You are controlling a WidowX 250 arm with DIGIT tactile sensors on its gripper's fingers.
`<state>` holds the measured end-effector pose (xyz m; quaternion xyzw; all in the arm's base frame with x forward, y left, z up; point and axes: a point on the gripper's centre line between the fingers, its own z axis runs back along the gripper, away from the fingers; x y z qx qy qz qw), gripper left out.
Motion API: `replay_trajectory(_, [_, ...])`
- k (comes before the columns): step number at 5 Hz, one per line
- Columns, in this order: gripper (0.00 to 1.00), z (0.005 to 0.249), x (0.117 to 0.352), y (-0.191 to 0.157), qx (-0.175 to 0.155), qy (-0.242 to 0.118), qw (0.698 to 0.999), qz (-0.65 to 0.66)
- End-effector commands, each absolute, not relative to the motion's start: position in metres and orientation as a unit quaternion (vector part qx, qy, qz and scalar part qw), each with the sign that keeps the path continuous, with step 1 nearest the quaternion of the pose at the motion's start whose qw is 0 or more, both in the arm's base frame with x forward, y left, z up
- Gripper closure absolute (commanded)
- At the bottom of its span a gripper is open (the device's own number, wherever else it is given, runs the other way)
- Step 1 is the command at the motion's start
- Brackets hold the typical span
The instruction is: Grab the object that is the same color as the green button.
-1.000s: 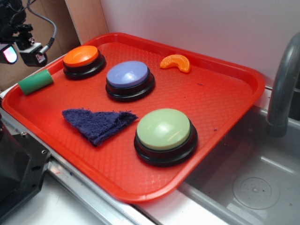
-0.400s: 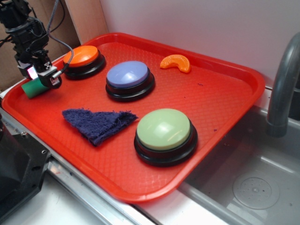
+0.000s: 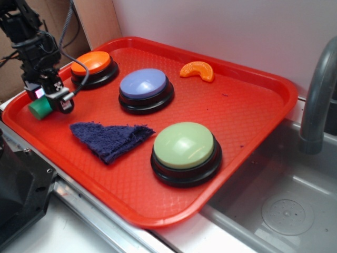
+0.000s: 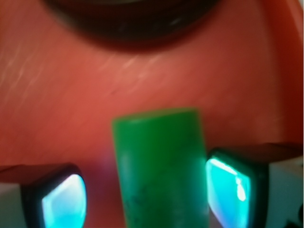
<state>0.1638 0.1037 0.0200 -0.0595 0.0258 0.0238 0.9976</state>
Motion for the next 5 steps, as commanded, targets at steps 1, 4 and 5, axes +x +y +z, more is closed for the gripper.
replay_trajectory(1, [1.00, 0.030, 0.154, 0.100, -0.026, 0.010, 0.999, 0.016])
replay_trajectory(4, [1.00, 0.123, 0.159, 0.096, 0.007, -0.060, 0.996, 0.064])
replay_trajectory(5, [1.00, 0.174, 0.160, 0.108, 0.053, -0.043, 0.993, 0.094])
